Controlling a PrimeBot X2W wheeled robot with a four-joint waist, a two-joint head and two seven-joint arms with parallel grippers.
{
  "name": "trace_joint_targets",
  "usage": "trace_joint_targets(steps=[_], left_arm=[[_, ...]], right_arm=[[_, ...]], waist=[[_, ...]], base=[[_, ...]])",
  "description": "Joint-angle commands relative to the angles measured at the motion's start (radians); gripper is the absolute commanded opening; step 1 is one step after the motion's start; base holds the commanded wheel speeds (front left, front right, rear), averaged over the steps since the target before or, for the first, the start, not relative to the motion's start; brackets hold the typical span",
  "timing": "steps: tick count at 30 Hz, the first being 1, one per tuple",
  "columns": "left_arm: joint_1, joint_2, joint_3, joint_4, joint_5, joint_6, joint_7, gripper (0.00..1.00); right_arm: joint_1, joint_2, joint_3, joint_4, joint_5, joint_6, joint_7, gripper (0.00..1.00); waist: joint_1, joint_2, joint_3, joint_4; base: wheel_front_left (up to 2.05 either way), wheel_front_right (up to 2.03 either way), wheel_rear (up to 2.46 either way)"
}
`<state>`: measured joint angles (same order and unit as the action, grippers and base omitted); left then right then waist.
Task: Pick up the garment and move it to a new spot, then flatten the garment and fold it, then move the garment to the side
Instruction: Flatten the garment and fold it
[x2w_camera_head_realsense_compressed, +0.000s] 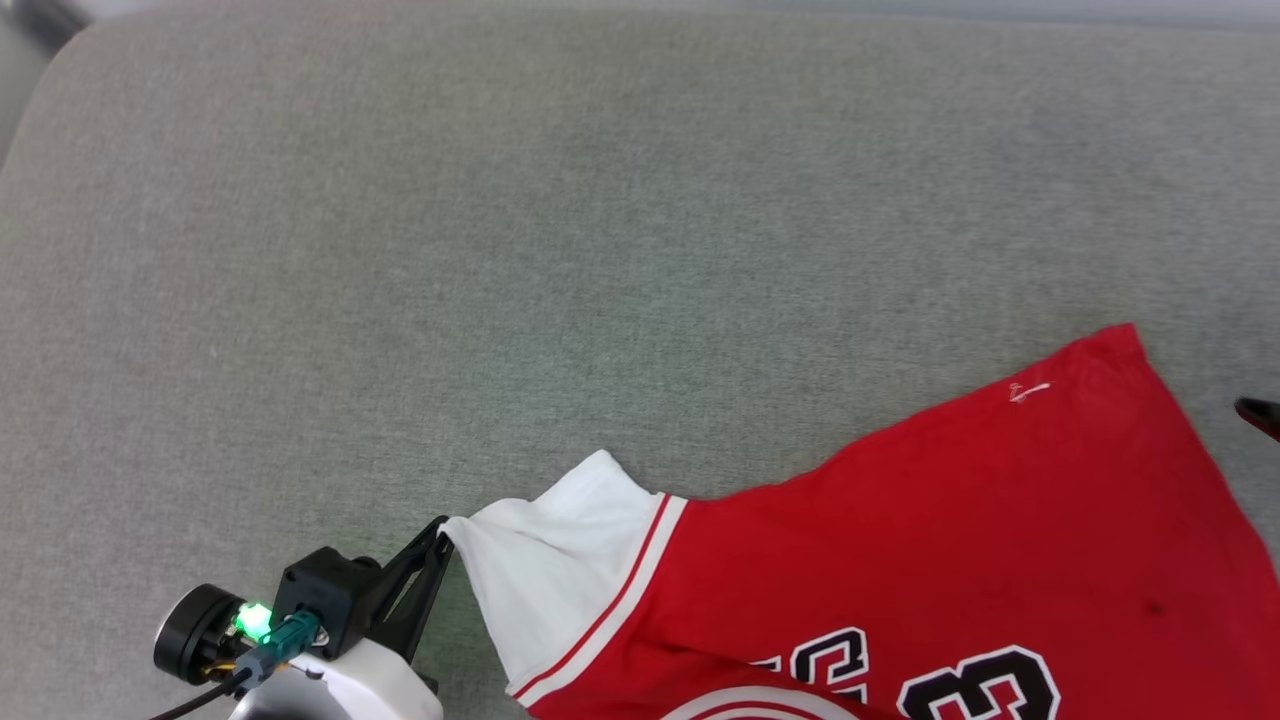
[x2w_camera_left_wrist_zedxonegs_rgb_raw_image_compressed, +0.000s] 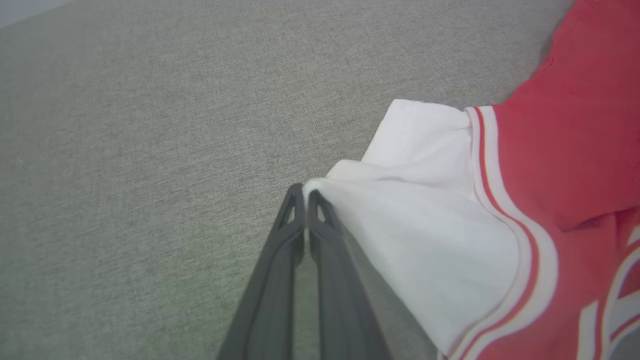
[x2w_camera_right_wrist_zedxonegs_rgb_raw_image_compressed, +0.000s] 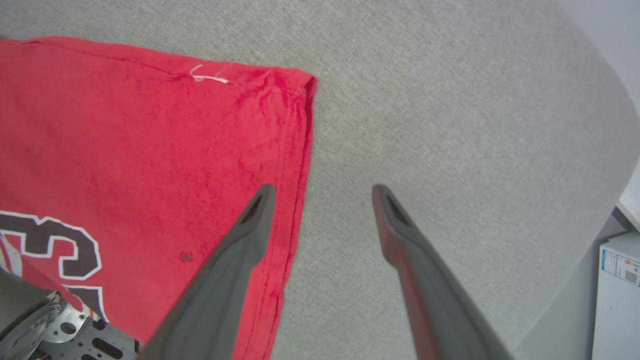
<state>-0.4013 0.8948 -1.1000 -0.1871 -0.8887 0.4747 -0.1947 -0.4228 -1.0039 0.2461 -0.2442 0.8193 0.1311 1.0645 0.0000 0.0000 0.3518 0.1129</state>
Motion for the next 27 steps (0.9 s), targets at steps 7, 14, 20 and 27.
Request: trace_joint_targets(steps=[7,14,20,27], left_arm=[[-0.041,-0.031,-0.002,0.010,0.023,-0.003,0.000,0.00],[-0.060,-0.055,-0.003,0.026,0.031,-0.013,-0.004,0.00],[-0.060,-0.068,-0.006,0.045,0.025,-0.017,-0.006,0.00],[-0.043,-0.079,-0.012,0.077,0.015,-0.036,-0.012,0.00]], right_arm=[[-0.215,0.130,0.149,0.157,-0.069,-0.001,0.060,1.00],[-0.254,0.160,0.273,0.288,-0.086,-0.001,0.058,1.00],[-0.223,0.165,0.351,0.326,-0.056,-0.001,0.032,0.00],[-0.243,0.153,0.331,0.317,-0.021,-0.001,-0.133,0.00]], waist=[[0.0000,0.0000,0.084,0.062],[0.0000,0.0000,0.125,0.087],[0.0000,0.0000,0.117,0.085],[0.0000,0.0000,0.021,0.064]], base=[[0.00,0.00,0.00],[0.00,0.00,0.00],[0.00,0.00,0.00],[0.00,0.00,0.00]])
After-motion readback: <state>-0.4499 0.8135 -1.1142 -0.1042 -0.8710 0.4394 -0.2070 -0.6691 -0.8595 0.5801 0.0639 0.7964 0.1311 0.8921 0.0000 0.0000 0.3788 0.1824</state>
